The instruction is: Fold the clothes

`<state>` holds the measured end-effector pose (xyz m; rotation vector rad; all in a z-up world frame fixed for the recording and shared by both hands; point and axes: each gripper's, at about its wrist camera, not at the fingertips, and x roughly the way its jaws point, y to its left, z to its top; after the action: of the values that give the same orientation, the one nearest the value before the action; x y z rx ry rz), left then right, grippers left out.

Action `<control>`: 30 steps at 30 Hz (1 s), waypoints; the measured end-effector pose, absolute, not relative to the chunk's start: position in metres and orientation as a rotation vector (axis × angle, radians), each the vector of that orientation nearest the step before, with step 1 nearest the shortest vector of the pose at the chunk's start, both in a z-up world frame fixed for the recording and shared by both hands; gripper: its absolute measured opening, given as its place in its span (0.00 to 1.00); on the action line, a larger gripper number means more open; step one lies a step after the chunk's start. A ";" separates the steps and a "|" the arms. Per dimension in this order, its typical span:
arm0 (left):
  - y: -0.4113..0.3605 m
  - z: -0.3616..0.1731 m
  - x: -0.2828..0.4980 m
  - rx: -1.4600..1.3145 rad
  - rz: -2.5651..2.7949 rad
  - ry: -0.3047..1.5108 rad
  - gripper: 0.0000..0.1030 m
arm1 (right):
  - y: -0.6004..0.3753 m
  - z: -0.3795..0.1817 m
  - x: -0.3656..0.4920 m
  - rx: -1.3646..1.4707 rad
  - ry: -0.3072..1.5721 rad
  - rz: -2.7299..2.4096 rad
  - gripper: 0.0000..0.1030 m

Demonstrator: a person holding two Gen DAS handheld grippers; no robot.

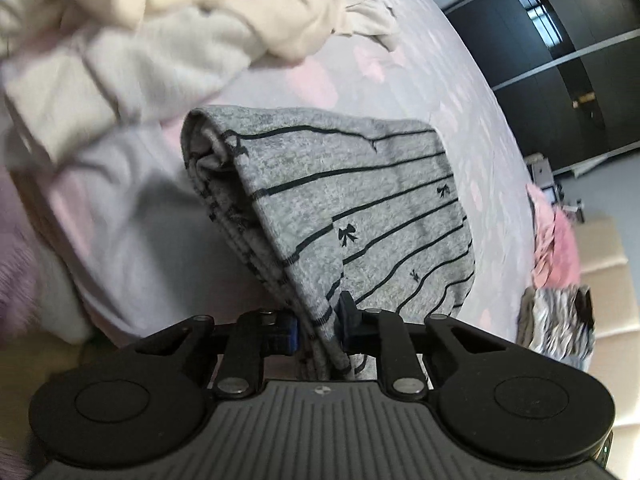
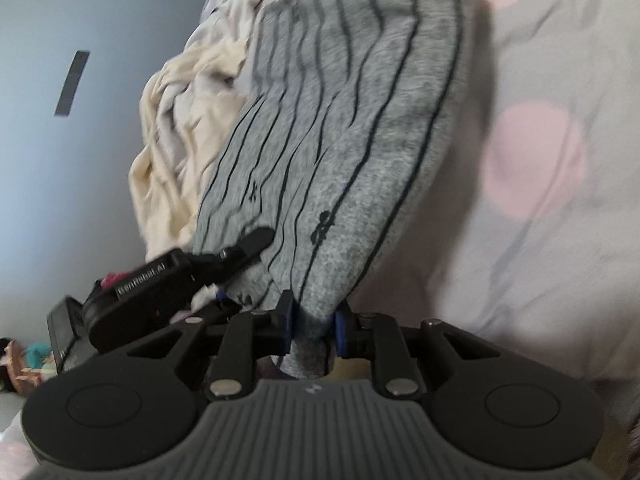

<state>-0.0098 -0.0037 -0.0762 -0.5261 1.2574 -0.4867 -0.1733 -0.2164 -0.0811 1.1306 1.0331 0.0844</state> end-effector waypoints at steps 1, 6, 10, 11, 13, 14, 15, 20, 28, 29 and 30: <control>0.002 -0.072 -0.011 -0.510 -0.486 1.265 0.15 | -0.212 -0.081 -0.173 1.138 1.042 0.104 0.21; 0.019 -0.064 -0.014 -0.428 -0.474 1.286 0.15 | -0.179 -0.079 -0.172 1.106 1.109 0.181 0.21; 0.007 -0.062 -0.020 -0.291 -0.485 1.254 0.15 | -0.166 -0.086 -0.166 1.058 1.172 0.173 0.21; 0.003 -0.063 -0.021 -0.262 -0.486 1.249 0.15 | -0.165 -0.087 -0.164 1.051 1.185 0.163 0.23; 0.000 -0.064 -0.024 -0.241 -0.482 1.251 0.15 | -0.165 -0.089 -0.164 1.040 1.198 0.150 0.24; 0.001 -0.065 -0.023 -0.244 -0.479 1.256 0.15 | -0.165 -0.090 -0.165 1.038 1.202 0.146 0.24; 0.003 -0.066 -0.022 -0.248 -0.476 1.260 0.15 | -0.166 -0.091 -0.165 1.039 1.203 0.145 0.25; 0.004 -0.071 -0.016 -0.242 -0.471 1.266 0.15 | -0.174 -0.095 -0.166 1.037 1.228 0.102 0.31; 0.001 -0.076 -0.011 -0.205 -0.465 1.277 0.16 | -0.199 -0.085 -0.164 0.823 1.272 -0.057 0.33; 0.001 -0.076 -0.011 -0.202 -0.465 1.279 0.16 | -0.204 -0.081 -0.163 0.759 1.278 -0.086 0.33; 0.001 -0.077 -0.011 -0.200 -0.465 1.281 0.16 | -0.208 -0.077 -0.161 0.698 1.282 -0.112 0.33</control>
<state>-0.0108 0.0005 -0.0773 -0.1999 1.2810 -0.4653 -0.1612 -0.2081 -0.0772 0.6976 1.2823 -0.1122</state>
